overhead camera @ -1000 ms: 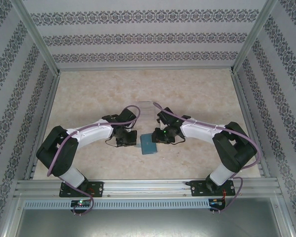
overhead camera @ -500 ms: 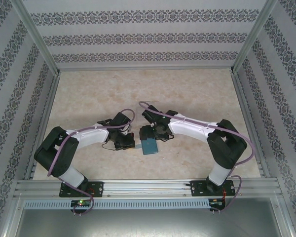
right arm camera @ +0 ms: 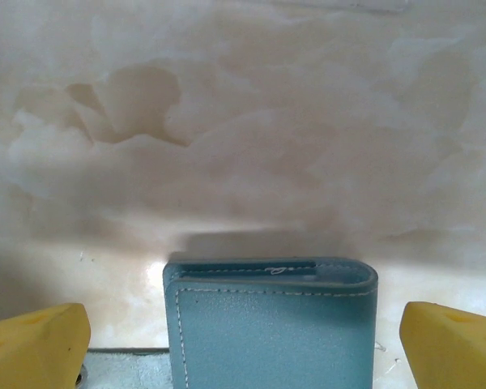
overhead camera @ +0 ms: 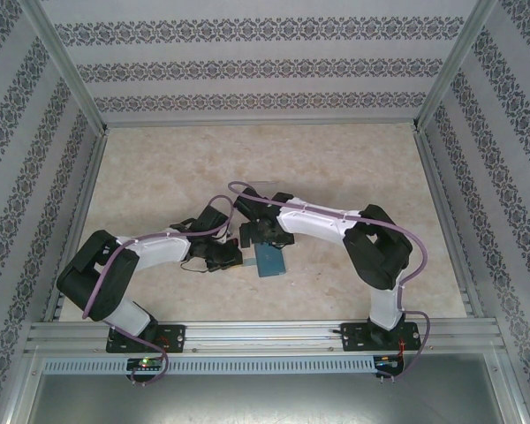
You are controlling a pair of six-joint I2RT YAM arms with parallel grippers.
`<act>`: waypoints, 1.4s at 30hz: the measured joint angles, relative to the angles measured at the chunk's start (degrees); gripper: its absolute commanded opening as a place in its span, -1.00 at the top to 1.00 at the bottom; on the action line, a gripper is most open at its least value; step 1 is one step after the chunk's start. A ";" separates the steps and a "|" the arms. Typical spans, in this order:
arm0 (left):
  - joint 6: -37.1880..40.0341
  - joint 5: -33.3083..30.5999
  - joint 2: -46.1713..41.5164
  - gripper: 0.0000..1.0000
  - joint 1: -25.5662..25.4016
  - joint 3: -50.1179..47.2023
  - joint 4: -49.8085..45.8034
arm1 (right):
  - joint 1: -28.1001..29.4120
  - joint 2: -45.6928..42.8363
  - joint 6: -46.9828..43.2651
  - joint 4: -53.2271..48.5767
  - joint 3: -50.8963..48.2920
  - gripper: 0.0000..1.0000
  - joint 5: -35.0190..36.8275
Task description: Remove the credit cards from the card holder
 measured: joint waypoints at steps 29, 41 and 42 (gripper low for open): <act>-1.33 0.87 -0.37 0.88 0.00 -1.55 3.06 | 0.00 1.49 0.17 -4.63 0.48 -0.96 5.73; -1.36 0.79 -0.48 0.89 -0.02 -1.57 3.06 | 0.37 -1.20 -0.02 -6.45 0.48 -0.94 7.52; -1.36 0.79 -0.48 0.89 -0.02 -1.57 3.04 | 0.37 -1.57 -0.13 -6.73 0.48 -0.93 7.72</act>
